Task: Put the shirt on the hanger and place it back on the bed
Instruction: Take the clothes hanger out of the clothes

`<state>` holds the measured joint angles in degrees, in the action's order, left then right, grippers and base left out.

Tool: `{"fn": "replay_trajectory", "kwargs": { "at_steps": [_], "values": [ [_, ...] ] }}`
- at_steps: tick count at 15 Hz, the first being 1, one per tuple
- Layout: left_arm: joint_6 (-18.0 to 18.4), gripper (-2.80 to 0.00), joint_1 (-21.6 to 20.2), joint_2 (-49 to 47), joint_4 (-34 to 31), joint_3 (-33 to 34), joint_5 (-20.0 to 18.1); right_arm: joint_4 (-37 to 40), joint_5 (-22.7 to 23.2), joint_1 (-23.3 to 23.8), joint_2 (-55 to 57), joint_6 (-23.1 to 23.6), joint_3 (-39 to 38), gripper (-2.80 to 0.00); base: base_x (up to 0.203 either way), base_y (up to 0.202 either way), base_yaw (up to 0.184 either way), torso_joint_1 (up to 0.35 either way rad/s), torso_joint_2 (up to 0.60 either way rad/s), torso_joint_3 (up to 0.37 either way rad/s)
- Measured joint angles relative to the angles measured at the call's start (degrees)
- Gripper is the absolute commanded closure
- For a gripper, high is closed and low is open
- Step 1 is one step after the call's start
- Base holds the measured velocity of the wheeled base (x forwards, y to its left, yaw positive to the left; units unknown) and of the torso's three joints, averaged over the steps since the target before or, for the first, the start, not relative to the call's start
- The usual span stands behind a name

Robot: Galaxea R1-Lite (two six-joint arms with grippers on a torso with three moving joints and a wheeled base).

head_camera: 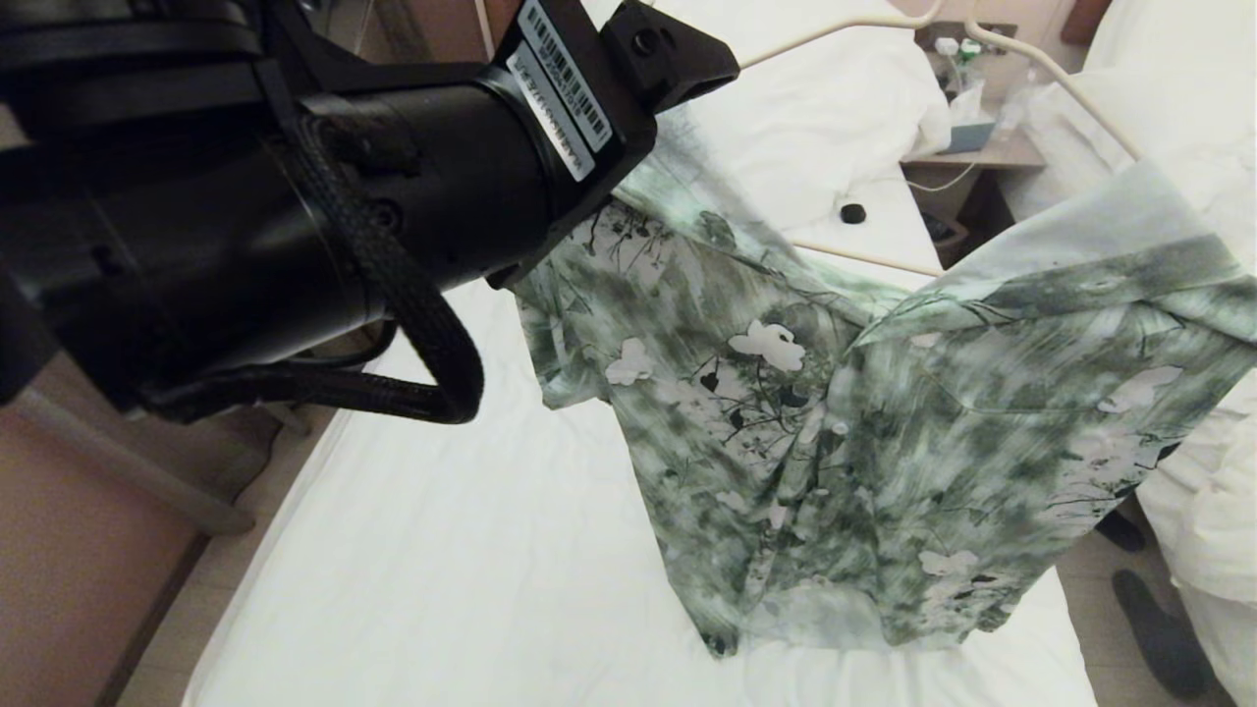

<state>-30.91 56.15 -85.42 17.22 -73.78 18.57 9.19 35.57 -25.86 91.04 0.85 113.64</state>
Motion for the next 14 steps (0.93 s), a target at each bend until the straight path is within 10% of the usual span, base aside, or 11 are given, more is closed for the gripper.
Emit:
{"fn": "replay_trajectory", "kwargs": {
  "at_steps": [14],
  "values": [
    [5.12,-2.8,3.37,-4.4,13.46,4.44,-0.68,-0.25,-0.01,-0.07,0.59,-0.09,0.0,0.0,0.0,0.0,0.0,0.0,0.0,0.0]
  ]
}}
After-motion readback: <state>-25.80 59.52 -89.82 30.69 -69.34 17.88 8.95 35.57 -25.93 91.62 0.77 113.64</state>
